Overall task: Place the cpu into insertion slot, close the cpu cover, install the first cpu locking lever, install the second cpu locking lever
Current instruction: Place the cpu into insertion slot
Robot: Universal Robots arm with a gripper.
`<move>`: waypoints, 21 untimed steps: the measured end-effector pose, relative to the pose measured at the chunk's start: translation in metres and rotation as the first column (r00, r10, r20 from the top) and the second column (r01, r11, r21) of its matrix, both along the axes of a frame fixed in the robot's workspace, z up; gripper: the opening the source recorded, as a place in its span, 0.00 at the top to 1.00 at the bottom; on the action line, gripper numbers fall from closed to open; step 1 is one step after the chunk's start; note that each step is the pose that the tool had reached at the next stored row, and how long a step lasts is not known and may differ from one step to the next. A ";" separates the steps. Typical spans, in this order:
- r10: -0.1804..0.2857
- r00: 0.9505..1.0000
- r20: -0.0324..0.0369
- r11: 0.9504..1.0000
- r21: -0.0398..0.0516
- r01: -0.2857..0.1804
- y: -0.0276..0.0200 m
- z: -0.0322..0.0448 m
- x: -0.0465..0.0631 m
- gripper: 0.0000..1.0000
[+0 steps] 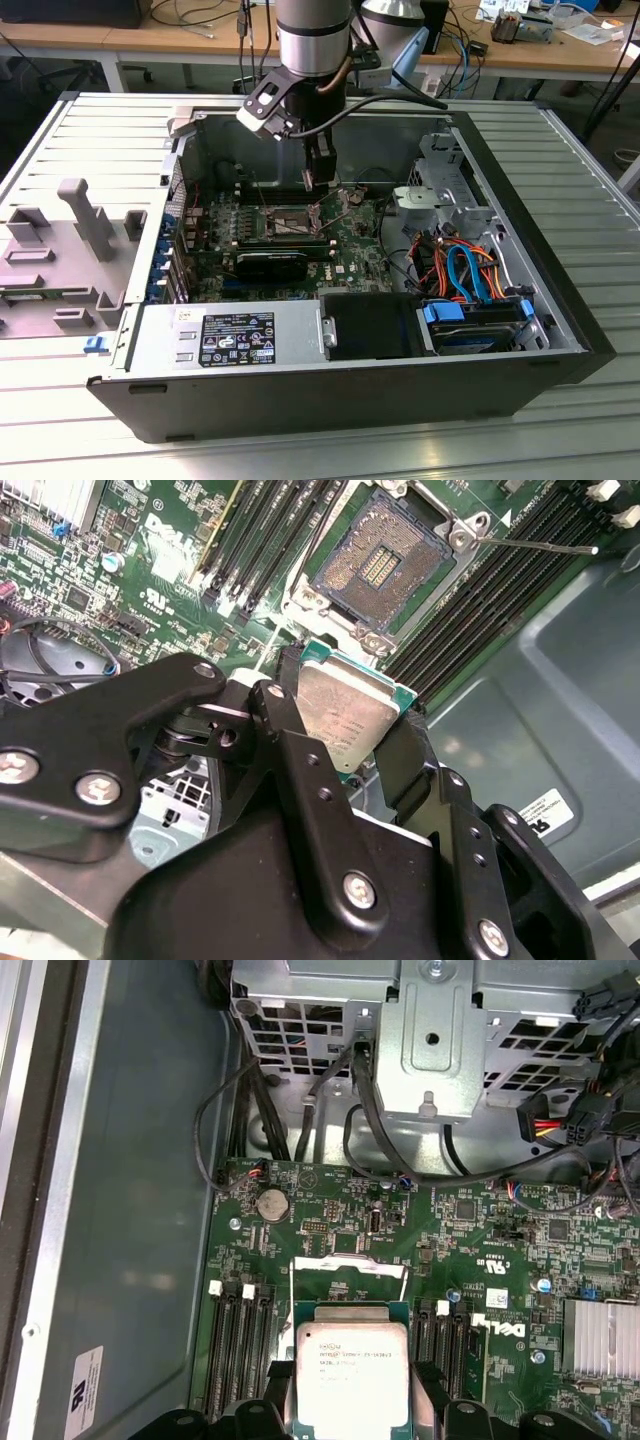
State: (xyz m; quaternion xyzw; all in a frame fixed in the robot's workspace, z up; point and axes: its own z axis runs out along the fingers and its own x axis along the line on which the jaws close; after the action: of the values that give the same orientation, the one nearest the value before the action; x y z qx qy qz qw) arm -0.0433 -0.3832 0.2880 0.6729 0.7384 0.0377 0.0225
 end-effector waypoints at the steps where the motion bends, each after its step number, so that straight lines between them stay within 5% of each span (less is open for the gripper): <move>1: -0.001 1.000 0.000 1.000 0.000 0.001 0.0000 -0.0001 0.000 0.45; 21: -0.057 0.998 0.000 0.998 0.000 0.057 0.0000 -0.0013 0.000 0.45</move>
State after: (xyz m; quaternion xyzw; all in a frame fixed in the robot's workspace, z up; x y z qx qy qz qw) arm -0.0433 -0.3832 0.2867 0.6937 0.7189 0.0371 0.0236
